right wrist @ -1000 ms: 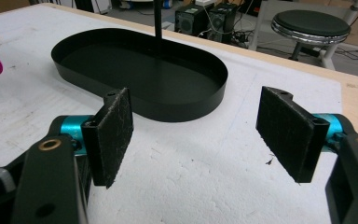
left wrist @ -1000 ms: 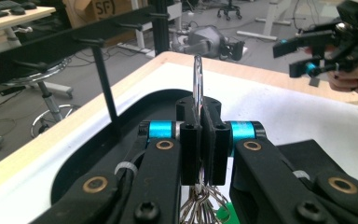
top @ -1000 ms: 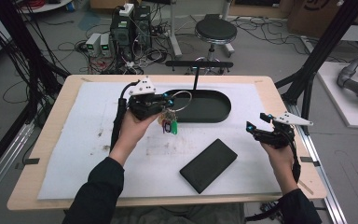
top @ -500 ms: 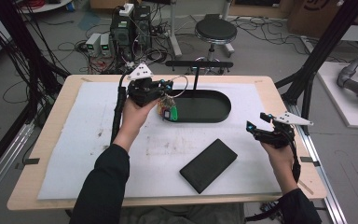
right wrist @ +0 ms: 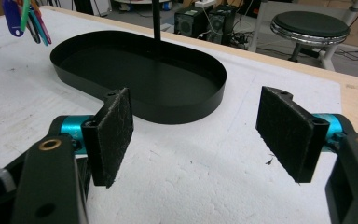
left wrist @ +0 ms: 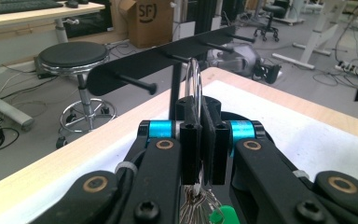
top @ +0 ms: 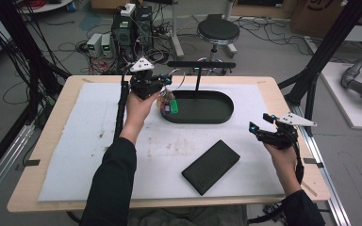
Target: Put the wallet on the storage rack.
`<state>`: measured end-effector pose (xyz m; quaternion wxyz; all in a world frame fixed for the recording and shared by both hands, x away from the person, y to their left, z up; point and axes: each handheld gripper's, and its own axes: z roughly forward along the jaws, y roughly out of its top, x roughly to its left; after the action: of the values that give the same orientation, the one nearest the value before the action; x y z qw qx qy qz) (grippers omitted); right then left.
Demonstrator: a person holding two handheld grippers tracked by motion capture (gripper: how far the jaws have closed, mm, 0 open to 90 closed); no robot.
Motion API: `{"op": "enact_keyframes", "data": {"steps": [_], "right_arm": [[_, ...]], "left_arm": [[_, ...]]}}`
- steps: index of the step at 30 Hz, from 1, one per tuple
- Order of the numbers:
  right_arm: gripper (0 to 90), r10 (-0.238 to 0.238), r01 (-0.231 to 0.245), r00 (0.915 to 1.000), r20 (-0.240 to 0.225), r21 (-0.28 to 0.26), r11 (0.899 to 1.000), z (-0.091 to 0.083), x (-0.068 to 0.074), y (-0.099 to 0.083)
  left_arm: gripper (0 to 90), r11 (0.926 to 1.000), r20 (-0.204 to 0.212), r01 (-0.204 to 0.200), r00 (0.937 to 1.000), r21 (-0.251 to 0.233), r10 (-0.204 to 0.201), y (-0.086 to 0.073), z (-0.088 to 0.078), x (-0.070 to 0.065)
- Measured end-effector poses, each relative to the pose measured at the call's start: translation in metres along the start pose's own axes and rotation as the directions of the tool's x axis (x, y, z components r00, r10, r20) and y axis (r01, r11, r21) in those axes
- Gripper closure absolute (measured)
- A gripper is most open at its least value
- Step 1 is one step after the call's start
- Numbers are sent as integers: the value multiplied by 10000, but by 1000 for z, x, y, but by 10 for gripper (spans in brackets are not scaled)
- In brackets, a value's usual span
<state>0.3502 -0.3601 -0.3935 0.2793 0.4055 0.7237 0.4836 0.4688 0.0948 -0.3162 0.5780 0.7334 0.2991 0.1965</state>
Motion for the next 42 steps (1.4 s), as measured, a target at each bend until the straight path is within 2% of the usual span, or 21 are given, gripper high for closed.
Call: {"op": "enact_keyframes", "data": {"steps": [10, 29, 42], "right_arm": [[277, 73, -73, 10000, -42, 32, 10000, 1, 0, 0], [278, 52, -52, 10000, -43, 24, 10000, 1, 0, 0], [277, 89, -89, 9999, -53, 27, 10000, 1, -1, 0]], "left_arm": [[863, 9995, -272, 280, 9992, 135, -277, -2, 9, 12], [861, 9973, -867, 706, 9939, 184, -688, -10, 15, 24], [834, 9970, -1383, 590, 9891, 504, -515, -14, 22, 24]]}}
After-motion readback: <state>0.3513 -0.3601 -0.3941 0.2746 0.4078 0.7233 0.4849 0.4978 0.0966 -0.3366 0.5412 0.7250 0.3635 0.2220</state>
